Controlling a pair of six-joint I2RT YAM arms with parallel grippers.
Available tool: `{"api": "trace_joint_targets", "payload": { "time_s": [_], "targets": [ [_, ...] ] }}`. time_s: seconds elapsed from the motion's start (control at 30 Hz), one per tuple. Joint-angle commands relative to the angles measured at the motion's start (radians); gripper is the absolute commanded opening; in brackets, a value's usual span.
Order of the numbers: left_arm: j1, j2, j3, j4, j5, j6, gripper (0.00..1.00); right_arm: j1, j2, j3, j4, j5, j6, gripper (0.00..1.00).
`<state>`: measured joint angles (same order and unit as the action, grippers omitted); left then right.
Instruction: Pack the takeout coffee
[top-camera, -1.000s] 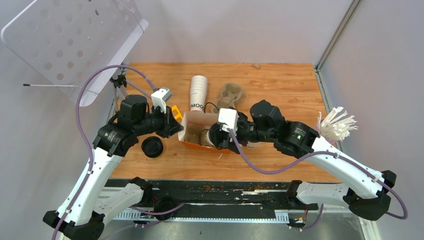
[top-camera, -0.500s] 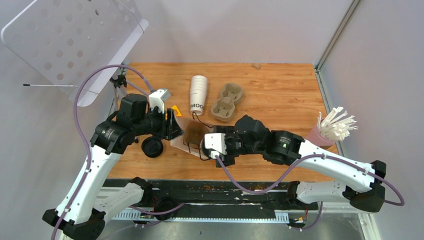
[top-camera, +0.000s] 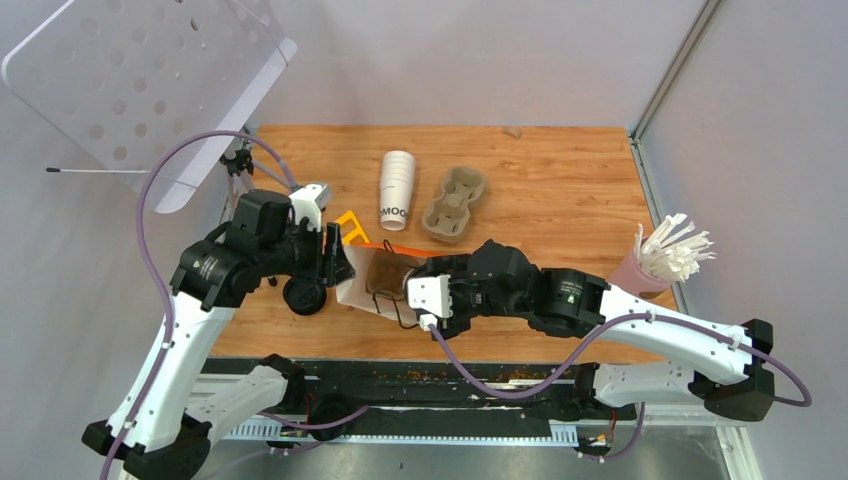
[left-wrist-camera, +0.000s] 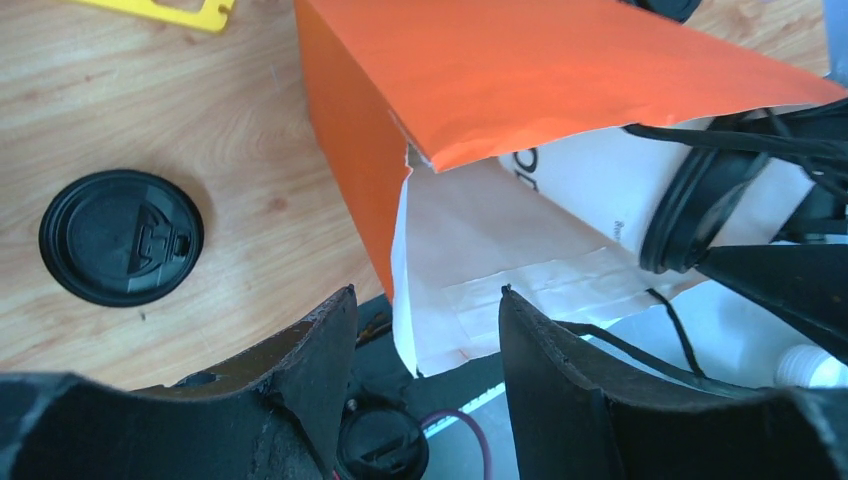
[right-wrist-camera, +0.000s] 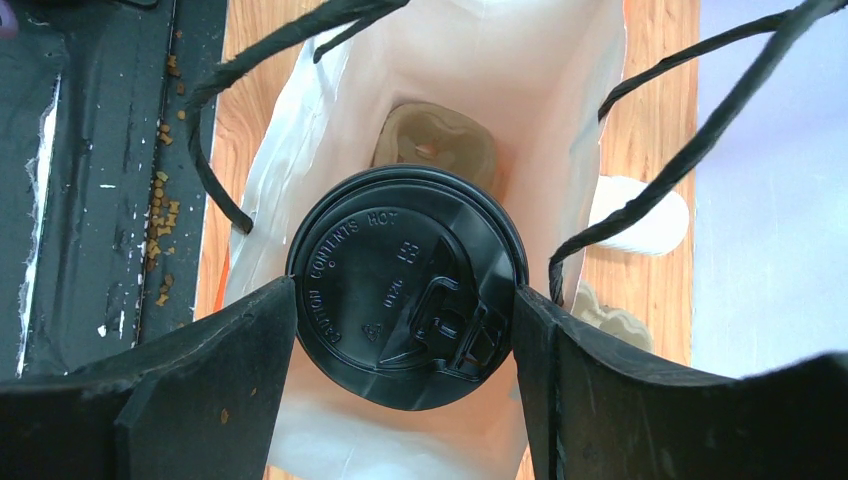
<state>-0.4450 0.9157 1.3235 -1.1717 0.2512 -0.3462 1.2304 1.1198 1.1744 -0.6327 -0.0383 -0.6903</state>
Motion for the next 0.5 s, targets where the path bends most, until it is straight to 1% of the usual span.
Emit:
{"api": "trace_joint_targets", "payload": {
  "time_s": [0.0, 0.13, 0.2, 0.23, 0.33, 0.4, 0.47],
  "targets": [
    [-0.003, 0.018, 0.032, -0.052, -0.017, 0.049, 0.62, 0.006, -0.006, 0.023, 0.011, 0.032, -0.013, 0.67],
    [-0.003, 0.018, 0.019, -0.051, -0.01, 0.067, 0.61, 0.015, 0.012, 0.034, 0.01, 0.036, -0.005, 0.66],
    [-0.003, 0.018, 0.013, -0.046, -0.004, 0.08, 0.55, 0.024, 0.023, 0.038, 0.011, 0.037, -0.007, 0.66],
    [-0.004, 0.018, 0.009, -0.039, 0.002, 0.087, 0.5, 0.027, 0.029, 0.041, 0.013, 0.037, -0.008, 0.66],
    [-0.003, 0.005, -0.025, 0.002, 0.034, 0.105, 0.23, 0.029, 0.05, 0.051, 0.054, 0.037, -0.007, 0.66],
    [-0.004, -0.012, -0.051, 0.036, 0.067, 0.106, 0.13, 0.03, 0.077, 0.065, 0.083, 0.067, 0.003, 0.66],
    [-0.004, -0.031, -0.069, 0.064, 0.098, 0.105, 0.08, 0.03, 0.11, 0.078, 0.107, 0.078, 0.004, 0.65]
  ]
}}
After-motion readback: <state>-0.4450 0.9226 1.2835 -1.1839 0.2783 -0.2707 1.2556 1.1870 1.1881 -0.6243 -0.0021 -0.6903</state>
